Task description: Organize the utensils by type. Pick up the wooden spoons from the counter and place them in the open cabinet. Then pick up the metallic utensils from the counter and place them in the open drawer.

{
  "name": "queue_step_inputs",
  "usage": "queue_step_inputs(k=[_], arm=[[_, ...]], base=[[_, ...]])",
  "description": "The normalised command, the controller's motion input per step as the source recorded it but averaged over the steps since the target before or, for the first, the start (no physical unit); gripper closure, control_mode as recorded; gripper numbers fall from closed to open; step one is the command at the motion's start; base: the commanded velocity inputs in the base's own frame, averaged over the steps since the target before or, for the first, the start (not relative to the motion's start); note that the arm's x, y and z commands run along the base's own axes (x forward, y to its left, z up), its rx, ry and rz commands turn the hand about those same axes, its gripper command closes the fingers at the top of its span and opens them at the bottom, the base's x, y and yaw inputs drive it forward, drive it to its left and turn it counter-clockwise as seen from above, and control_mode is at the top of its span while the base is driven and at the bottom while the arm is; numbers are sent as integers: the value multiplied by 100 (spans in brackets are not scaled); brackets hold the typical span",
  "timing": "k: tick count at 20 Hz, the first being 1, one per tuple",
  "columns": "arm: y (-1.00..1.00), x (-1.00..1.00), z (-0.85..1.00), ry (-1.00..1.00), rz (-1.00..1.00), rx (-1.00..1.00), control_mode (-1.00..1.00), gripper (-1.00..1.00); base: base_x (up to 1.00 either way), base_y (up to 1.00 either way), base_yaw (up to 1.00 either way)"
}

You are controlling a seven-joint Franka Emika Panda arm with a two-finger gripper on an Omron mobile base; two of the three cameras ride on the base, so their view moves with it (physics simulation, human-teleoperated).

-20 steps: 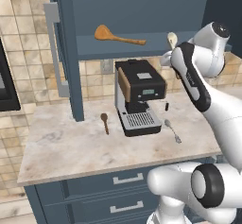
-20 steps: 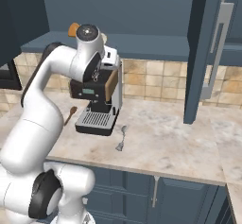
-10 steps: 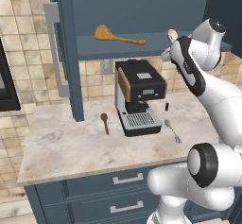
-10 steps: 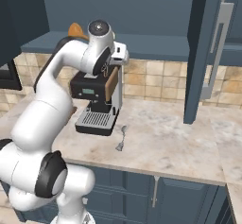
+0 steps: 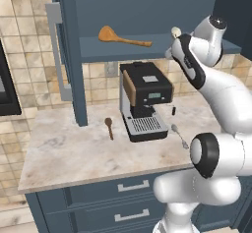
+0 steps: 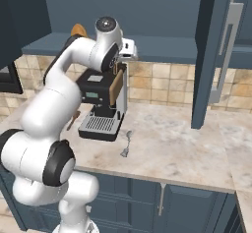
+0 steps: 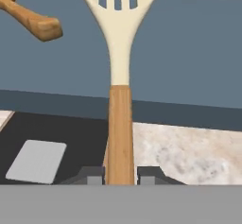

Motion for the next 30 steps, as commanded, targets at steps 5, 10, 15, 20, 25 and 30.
queue_step_inputs(k=[5, 10, 15, 20, 25, 30], arm=[[-8, 47, 15, 0, 0, -7, -100, 100], [-13, 35, 17, 0, 0, -6, -100, 100], [-23, 33, 2, 0, -2, -4, -100, 100], [-24, 41, 0, 0, 0, -8, -100, 100], [-22, 25, 0, -4, -2, -10, -100, 100], [-19, 34, 0, -3, 0, -8, -100, 100]], base=[[0, 0, 0], [0, 0, 0], [0, 0, 0], [0, 0, 0], [0, 0, 0], [0, 0, 0]])
